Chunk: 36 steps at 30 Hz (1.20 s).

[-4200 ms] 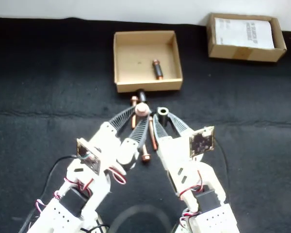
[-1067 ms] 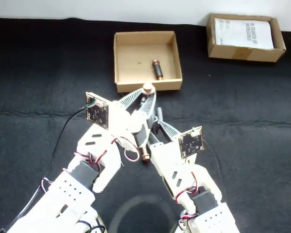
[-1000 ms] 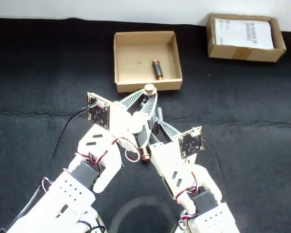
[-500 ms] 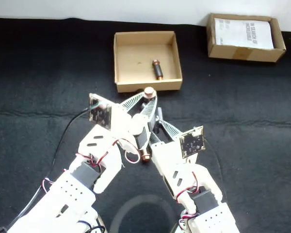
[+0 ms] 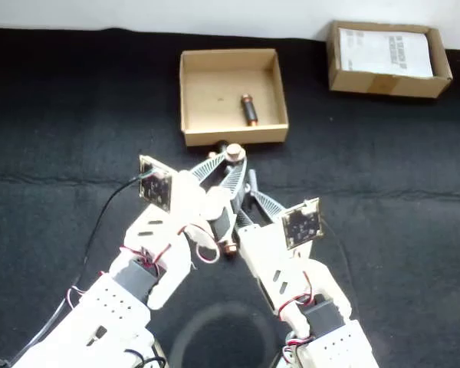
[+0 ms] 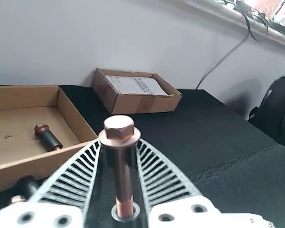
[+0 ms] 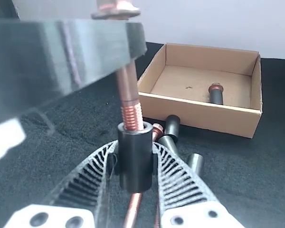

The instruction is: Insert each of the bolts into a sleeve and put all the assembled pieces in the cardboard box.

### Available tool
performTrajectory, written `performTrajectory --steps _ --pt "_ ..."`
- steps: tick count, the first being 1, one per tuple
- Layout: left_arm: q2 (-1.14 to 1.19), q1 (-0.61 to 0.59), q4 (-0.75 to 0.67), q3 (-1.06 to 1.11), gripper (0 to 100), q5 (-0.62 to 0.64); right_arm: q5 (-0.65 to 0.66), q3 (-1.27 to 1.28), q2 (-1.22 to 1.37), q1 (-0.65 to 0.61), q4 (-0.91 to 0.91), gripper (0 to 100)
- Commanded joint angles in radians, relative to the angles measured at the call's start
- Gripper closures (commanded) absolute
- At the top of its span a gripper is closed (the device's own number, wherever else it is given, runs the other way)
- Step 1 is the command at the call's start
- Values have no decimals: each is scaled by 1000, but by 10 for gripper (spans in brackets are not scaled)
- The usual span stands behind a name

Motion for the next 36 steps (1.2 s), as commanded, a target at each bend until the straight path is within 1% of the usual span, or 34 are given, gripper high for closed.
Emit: performTrajectory --steps 1,3,5,7,9,12,21,26,30,31,34,36 --pt "-1 56 -8 21 989 -5 -2 131 -18 13 -28 992" --pt "-1 64 -8 25 970 -5 -2 131 -18 13 -28 992" --pt "-1 59 9 25 902 -3 -2 131 -18 13 -28 992" --pt "-1 58 72 15 824 0 0 131 -18 13 -28 992" --pt "-1 58 133 1 774 2 0 131 -18 15 -28 992" --pt "-7 53 175 -16 769 2 2 131 -18 16 -28 992" --pt "-10 -15 180 -35 769 -2 3 131 -18 18 -28 992" --pt "-35 -28 180 -104 769 -2 -2 133 -8 18 -24 992" --pt "-148 -22 181 -153 782 -2 2 133 -10 18 -25 992" --pt "-189 -22 181 -162 805 -2 2 133 -10 18 -25 992" --pt "-332 -24 181 -182 917 -6 2 133 -10 18 -24 992" --pt "-420 -25 181 -174 996 -41 0 133 -8 18 -24 992"
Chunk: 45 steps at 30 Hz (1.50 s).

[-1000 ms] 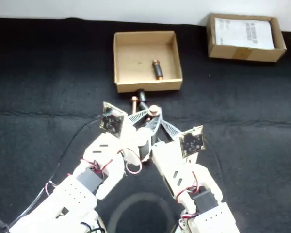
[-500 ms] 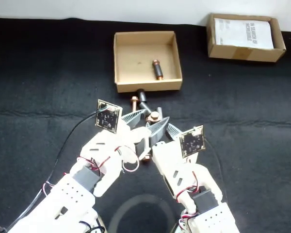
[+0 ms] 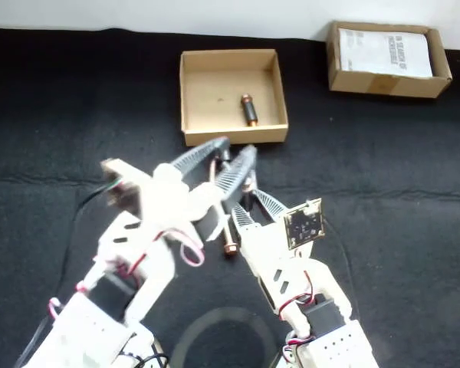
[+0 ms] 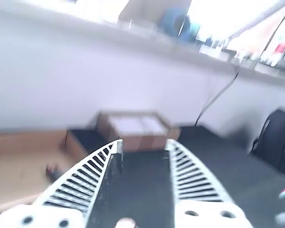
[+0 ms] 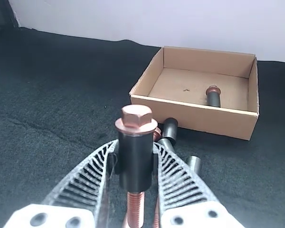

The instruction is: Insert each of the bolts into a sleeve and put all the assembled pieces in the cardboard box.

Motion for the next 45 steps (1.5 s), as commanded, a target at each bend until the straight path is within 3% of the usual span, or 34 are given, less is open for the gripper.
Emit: performTrajectory --steps 1,6,11,14,28,38,45 --pt "-162 -7 15 -33 989 -61 -2 133 -8 13 -16 992" --pt "-381 -21 341 7 990 -130 -2 133 -8 36 -13 992" --pt "-475 -153 568 48 990 -137 -2 131 -16 30 35 992" --pt "-463 -268 594 67 990 -135 -2 120 -16 31 35 992" --pt "-463 -535 664 369 990 -135 3 -302 -8 35 361 992" --pt "-461 -570 729 458 990 -135 103 -440 16 36 421 992" --pt "-455 -570 853 460 990 -135 97 -575 282 117 331 992"
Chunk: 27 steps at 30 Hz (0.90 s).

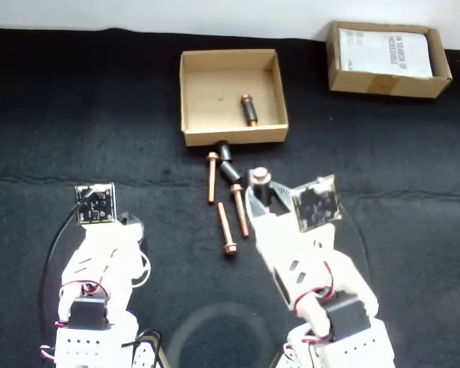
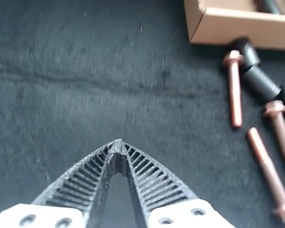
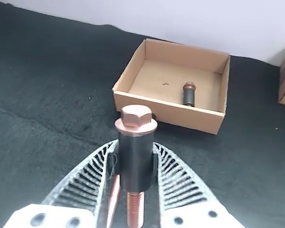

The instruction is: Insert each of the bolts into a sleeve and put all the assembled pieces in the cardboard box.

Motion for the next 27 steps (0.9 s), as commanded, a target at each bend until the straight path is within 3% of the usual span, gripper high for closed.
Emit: performTrajectory --steps 1,27 --pt "-4 -12 17 21 990 -3 8 -157 168 59 -85 992" --pt "-2 -13 18 21 989 -9 8 -1300 1504 113 -153 992"
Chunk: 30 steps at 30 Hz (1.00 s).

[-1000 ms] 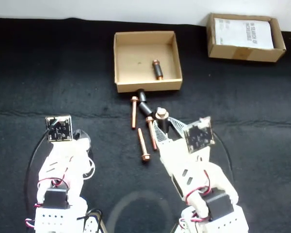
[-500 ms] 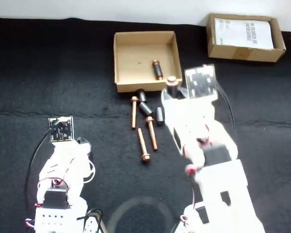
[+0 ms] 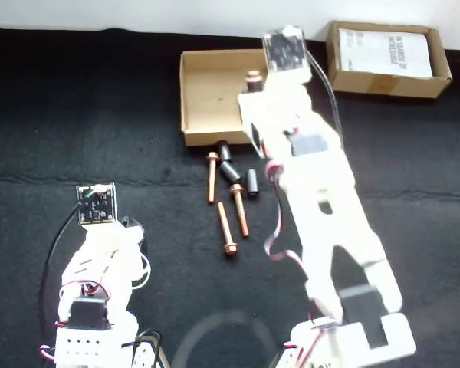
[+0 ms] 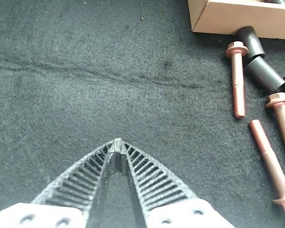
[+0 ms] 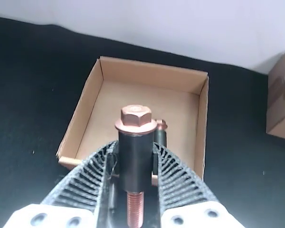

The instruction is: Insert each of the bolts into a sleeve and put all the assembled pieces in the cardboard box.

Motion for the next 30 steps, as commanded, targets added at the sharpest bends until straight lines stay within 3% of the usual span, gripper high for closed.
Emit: performTrajectory --steps 1,14,21,26,30 --pt "-2 -13 2 19 989 -8 8 -249 147 12 -25 992" --pt "-2 -85 -6 19 988 -5 8 -812 782 10 -21 992" --pt "-2 -87 -6 19 987 -8 9 -1113 1000 10 -21 991" --pt "-2 -87 -6 19 987 -8 12 -1194 1099 7 -19 988" --pt "-2 -87 -6 19 987 -8 12 -1199 1110 -7 94 878"
